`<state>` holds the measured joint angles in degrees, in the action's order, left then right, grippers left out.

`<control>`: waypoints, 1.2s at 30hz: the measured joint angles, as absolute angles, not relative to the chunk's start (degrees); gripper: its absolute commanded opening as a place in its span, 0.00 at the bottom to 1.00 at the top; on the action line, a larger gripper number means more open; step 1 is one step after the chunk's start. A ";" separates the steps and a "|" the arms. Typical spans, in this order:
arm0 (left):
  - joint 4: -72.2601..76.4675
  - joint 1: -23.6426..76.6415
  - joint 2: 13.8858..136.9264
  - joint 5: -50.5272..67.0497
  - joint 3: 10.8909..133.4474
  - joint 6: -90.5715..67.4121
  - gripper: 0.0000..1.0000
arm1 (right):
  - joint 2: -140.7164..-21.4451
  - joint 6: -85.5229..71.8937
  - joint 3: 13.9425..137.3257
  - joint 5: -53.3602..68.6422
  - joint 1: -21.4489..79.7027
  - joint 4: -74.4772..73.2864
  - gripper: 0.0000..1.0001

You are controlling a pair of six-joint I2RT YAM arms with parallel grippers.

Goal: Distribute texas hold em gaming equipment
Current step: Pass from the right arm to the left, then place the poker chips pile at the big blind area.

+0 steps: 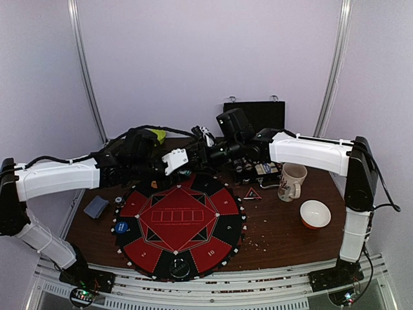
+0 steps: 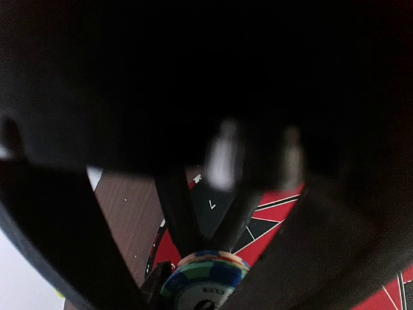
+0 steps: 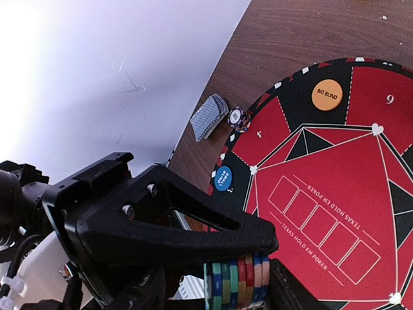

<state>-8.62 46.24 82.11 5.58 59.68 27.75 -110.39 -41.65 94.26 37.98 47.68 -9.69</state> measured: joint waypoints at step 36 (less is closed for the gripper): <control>-18.52 24.53 119.31 -0.99 87.94 4.95 0.00 | -101.21 -27.14 87.02 11.77 39.20 -24.03 0.57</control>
<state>-18.52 24.53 119.31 -0.99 87.94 4.95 -101.21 -27.14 87.02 11.77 39.20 -24.03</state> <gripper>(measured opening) 0.390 0.570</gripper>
